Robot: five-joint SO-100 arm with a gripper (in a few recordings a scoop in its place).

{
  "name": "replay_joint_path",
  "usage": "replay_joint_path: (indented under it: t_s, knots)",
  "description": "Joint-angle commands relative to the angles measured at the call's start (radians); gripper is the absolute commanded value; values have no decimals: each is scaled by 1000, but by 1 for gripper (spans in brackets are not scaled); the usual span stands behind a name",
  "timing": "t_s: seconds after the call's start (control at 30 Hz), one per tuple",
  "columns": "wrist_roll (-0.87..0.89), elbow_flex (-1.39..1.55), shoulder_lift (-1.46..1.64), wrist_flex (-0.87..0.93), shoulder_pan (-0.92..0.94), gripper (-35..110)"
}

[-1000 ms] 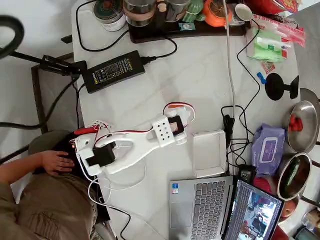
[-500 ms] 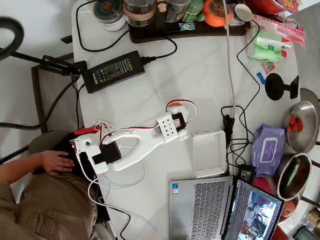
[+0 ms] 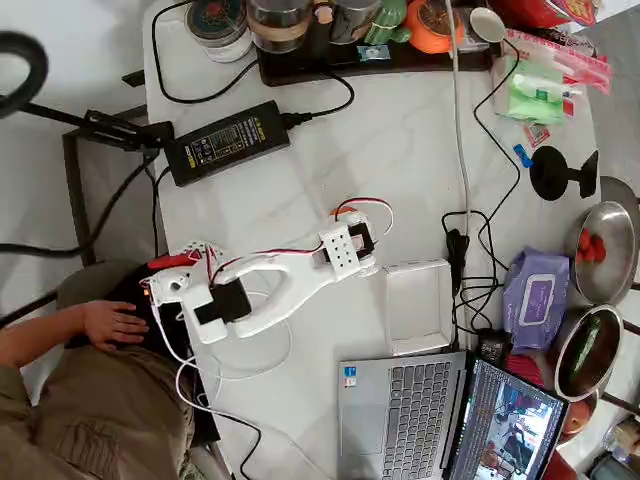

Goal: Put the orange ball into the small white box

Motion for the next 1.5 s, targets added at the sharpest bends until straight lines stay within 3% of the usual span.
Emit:
replay_joint_path:
  t_s: [0.0, 0.2, 0.47, 0.7, 1.2, 1.47]
  knots:
    - [-2, 2, 12, 5, -11, 31]
    - [-2, 0, 21, 5, -11, 28]
    - [-2, 0, 21, 5, -11, 12]
    - [0, -3, 34, 5, -11, 12]
    - [3, -63, 411, 28, 8, 12]
    - [3, -328, 428, 152, 95, 12]
